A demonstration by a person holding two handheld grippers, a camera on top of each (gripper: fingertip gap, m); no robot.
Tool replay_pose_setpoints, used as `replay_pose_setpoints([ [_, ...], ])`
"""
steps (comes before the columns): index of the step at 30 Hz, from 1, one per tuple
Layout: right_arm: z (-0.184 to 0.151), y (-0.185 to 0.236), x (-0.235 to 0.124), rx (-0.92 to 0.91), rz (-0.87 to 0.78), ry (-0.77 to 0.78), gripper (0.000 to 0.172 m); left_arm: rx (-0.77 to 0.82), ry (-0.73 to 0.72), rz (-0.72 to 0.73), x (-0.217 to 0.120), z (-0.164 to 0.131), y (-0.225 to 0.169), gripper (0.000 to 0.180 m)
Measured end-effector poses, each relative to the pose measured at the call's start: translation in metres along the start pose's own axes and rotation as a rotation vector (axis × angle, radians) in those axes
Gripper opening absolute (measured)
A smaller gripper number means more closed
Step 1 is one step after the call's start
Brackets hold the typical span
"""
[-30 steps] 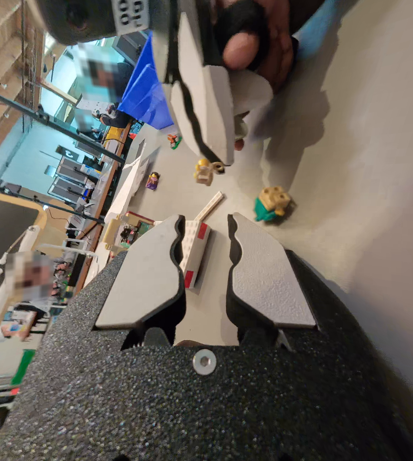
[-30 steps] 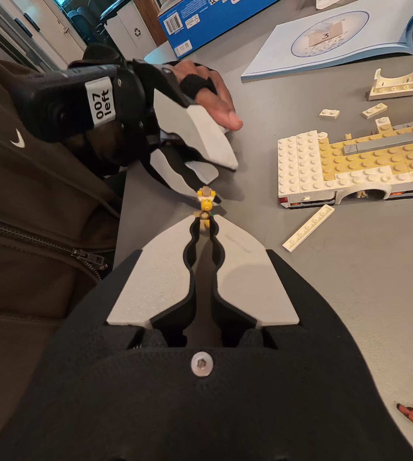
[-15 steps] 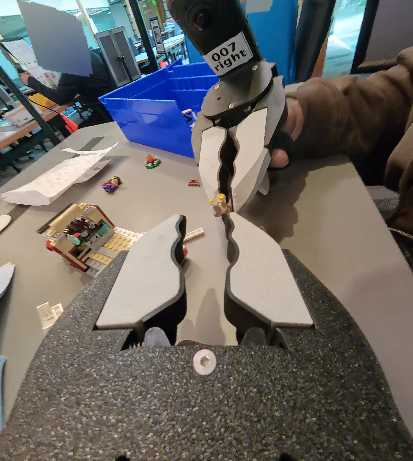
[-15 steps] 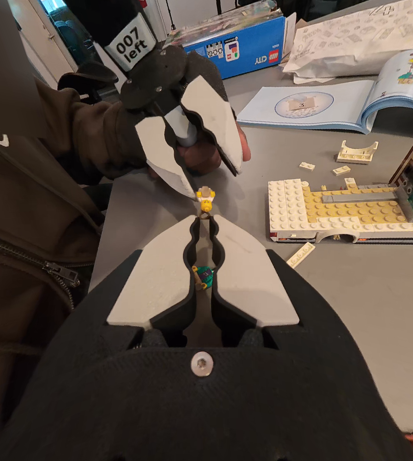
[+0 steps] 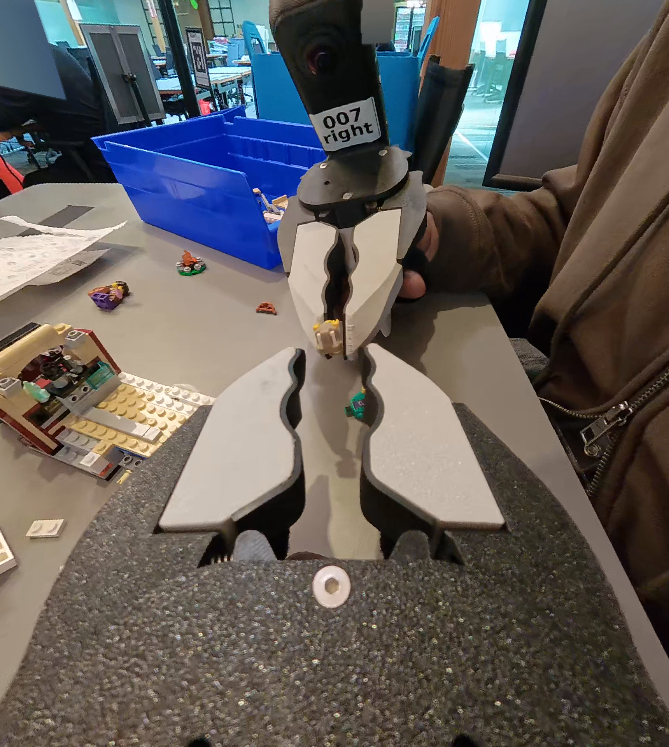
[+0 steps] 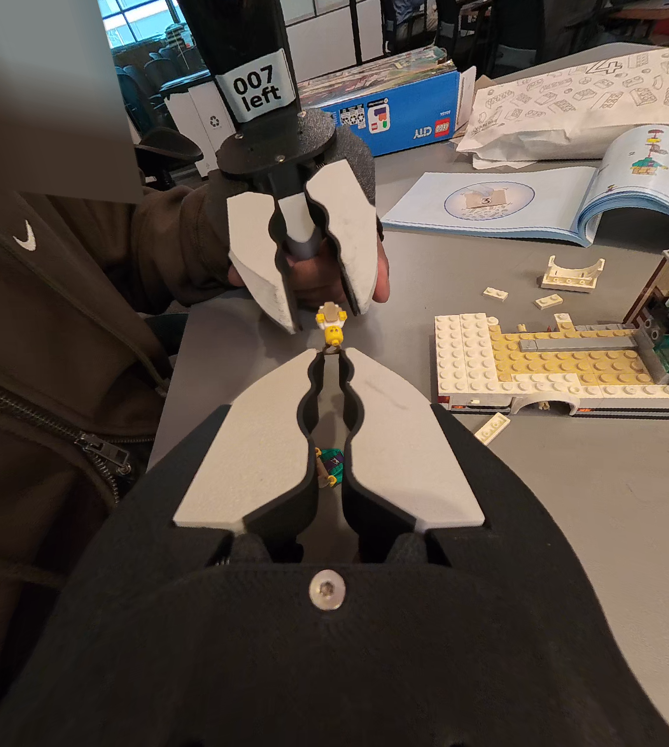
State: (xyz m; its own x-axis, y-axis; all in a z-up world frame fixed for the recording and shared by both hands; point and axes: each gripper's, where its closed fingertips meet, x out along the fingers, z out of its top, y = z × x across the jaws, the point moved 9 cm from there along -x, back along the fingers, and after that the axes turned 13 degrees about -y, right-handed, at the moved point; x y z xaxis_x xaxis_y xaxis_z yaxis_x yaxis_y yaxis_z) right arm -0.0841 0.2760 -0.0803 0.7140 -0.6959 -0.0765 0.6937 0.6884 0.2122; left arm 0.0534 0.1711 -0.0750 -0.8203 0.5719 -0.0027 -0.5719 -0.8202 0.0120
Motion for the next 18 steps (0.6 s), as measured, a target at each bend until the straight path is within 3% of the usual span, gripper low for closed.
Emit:
replay_pose_setpoints([
  [18,0.0015,0.0033,0.0004,-0.013,0.017,-0.024,0.007,-0.014,0.001,0.002,0.0067,-0.0001,-0.001,0.011],
])
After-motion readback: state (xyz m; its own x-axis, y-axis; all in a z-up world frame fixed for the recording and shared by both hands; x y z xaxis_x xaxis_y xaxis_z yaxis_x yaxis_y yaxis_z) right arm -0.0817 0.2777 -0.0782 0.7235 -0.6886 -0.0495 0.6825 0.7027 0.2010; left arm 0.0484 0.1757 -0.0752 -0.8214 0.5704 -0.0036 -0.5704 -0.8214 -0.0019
